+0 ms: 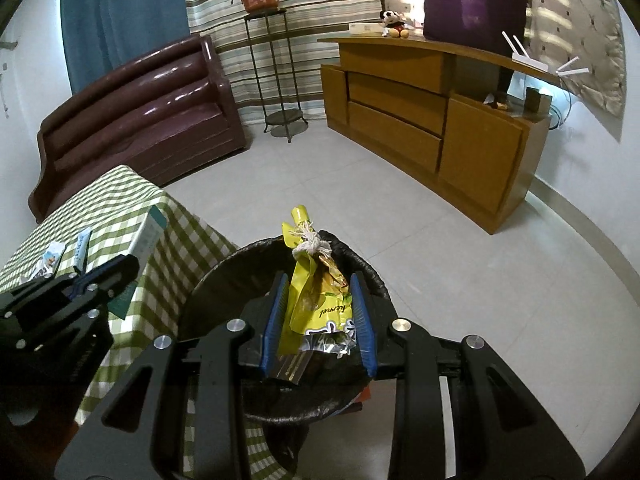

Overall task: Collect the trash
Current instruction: 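Open both tools over the bin to drop the wrapper and tube, then move both open tools back from the bin to the table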

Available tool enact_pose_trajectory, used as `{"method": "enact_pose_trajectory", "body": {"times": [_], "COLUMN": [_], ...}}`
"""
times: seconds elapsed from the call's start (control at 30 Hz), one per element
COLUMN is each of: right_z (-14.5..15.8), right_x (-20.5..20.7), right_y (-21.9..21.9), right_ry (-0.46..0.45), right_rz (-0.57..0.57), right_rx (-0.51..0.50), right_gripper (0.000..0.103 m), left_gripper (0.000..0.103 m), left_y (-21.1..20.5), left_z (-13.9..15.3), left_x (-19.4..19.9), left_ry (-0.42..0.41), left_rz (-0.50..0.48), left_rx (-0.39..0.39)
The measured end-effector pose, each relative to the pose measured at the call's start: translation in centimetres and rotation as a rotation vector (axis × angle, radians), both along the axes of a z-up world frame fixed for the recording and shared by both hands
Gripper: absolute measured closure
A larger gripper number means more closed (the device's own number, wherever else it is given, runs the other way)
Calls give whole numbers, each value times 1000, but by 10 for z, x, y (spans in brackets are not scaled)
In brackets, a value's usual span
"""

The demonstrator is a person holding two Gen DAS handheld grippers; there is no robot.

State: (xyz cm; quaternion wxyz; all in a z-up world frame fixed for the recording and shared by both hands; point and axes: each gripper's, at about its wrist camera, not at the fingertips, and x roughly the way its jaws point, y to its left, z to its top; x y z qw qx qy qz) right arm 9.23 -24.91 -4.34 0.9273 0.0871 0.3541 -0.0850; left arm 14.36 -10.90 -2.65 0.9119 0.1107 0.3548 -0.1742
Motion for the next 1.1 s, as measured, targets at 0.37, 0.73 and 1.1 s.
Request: {"method": "enact_pose_trajectory", "body": {"times": [0.37,0.73,1.1], "right_z": [-12,-11,-7], "right_x": [13,11,8], "right_y": [-9,-12,-8], "right_ry": [14,11,-14], "right_rz": [7,-11,-6], "right_rx": [31,40,81], "right_gripper": [67,57,44], "left_gripper": [89,57,49], "left_y": [-11,-2,19], "left_z": [-11,-8,-1], "left_x": [18,17,6], "left_ry": [52,39,20], "left_rz": [5,46,77], "left_rx": [31,14,9]}}
